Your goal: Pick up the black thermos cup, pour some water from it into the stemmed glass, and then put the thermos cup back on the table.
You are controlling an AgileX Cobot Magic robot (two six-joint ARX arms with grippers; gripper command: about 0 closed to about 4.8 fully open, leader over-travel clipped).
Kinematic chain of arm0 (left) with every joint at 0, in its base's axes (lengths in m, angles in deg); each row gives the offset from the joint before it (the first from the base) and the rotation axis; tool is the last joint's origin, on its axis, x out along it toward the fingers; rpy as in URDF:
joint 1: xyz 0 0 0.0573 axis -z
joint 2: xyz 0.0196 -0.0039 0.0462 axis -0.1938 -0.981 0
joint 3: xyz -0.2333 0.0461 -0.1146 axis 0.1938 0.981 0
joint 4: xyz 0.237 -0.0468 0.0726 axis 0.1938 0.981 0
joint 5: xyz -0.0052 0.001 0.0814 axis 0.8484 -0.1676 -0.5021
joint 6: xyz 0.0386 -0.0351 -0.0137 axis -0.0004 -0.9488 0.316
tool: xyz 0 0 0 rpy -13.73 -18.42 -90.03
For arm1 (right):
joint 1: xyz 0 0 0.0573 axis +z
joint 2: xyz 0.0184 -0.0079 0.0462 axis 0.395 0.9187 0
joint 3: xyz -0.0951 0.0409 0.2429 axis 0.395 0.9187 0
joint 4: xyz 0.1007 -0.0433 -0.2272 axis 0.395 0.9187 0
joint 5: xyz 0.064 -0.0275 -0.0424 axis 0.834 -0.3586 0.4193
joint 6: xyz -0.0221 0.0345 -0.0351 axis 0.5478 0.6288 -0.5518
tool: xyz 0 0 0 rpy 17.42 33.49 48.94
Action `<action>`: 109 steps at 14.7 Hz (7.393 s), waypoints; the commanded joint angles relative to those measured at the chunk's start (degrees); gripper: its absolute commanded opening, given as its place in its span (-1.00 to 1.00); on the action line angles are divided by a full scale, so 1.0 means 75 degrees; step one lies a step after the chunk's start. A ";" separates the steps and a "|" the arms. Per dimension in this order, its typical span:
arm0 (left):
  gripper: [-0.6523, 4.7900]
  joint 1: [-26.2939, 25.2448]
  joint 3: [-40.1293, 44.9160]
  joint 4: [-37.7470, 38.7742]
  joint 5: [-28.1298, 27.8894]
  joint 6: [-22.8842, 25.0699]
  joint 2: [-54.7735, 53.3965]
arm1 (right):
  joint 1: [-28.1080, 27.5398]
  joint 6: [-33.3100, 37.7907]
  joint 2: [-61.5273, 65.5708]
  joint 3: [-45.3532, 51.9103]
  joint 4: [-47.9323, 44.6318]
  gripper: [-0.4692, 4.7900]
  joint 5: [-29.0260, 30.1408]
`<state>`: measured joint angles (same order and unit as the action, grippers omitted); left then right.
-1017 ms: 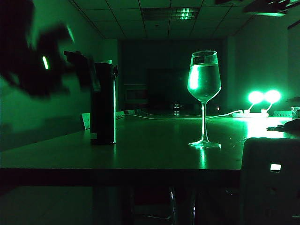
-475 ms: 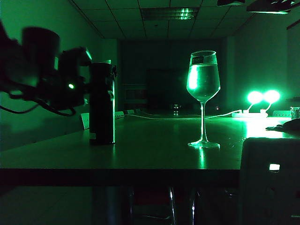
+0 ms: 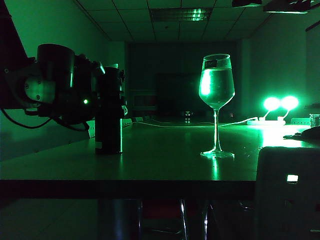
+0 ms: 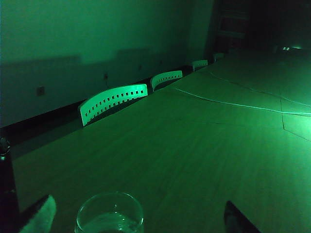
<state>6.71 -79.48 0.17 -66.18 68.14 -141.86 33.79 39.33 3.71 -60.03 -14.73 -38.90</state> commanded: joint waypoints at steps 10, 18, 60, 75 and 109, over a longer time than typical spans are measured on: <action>-0.78 0.0009 -0.0227 -0.0114 0.0740 0.0029 0.0032 | -0.0003 -0.0032 -0.0020 -0.0038 0.0099 1.00 -0.0006; -0.54 0.0105 -0.0259 0.0825 0.1320 0.0898 0.1154 | -0.0003 -0.0026 -0.0023 -0.0038 0.0096 1.00 -0.0006; -0.55 0.2017 -0.5485 0.7385 -0.0839 0.7863 0.0507 | -0.0090 0.0061 0.0219 -0.0044 0.1530 1.00 0.0600; -0.55 0.2025 -0.5488 0.6694 -0.0836 0.9157 0.0507 | -0.0087 0.0061 0.0219 -0.0044 0.1530 1.00 0.0592; -0.55 0.2101 -0.5520 0.5831 -0.1236 1.3024 0.0510 | -0.0087 0.0061 0.0221 -0.0041 0.1676 1.00 0.0595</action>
<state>22.36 -120.17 47.23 -75.29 164.88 -138.78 33.13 39.59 5.48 -60.03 -1.40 -34.55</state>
